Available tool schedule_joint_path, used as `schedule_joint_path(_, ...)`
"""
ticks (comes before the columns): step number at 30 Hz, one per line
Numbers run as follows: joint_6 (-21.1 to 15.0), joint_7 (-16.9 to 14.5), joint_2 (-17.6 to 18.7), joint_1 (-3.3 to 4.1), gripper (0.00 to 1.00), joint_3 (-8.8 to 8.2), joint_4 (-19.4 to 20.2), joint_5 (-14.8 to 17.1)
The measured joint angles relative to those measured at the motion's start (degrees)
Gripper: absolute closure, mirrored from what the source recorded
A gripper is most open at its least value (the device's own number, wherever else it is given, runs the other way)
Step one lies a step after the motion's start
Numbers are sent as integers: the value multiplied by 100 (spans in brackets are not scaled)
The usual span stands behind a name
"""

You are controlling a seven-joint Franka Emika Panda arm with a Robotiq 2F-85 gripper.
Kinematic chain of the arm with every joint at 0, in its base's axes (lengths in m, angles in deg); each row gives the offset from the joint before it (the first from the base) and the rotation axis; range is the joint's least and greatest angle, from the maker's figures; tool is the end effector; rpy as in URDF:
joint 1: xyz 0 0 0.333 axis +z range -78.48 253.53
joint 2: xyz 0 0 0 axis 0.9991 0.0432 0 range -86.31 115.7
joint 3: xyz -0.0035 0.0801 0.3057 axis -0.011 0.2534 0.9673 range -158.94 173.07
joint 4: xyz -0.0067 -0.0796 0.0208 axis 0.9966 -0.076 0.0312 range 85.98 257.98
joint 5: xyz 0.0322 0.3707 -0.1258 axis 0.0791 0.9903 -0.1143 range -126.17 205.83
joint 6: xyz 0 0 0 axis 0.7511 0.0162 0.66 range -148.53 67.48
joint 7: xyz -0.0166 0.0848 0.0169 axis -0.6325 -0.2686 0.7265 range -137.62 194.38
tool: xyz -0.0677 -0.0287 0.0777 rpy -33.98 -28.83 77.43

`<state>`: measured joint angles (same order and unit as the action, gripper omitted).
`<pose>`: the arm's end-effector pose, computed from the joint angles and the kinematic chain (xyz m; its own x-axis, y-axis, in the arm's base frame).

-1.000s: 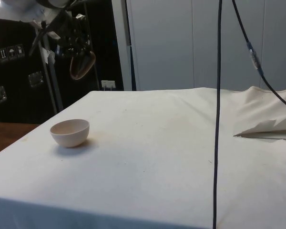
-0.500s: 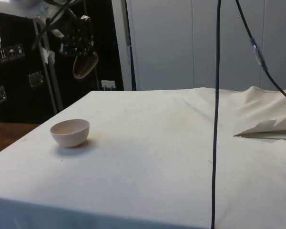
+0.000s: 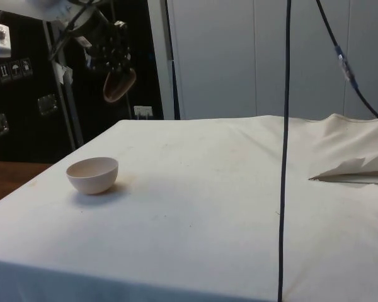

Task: Pour the coffee beans from the cup into the bowl.

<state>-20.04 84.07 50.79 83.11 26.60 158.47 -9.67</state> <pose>0.6900 0.0448 0.3712 0.8523 -0.4615 0.2462 -0.4991 -0.5764 0.6470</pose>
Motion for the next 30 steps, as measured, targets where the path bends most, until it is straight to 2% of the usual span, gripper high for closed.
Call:
schedule_joint_path(3,-109,0,-97,0,100,-120,132,86)
schedule_joint_path(13,-304,0,-292,-6,100,-321,401,241)
schedule_joint_path(22,-768,23,-642,-6,100,-636,917,573)
schedule_joint_path(30,-1089,-17,-779,-6,100,-837,1169,888)
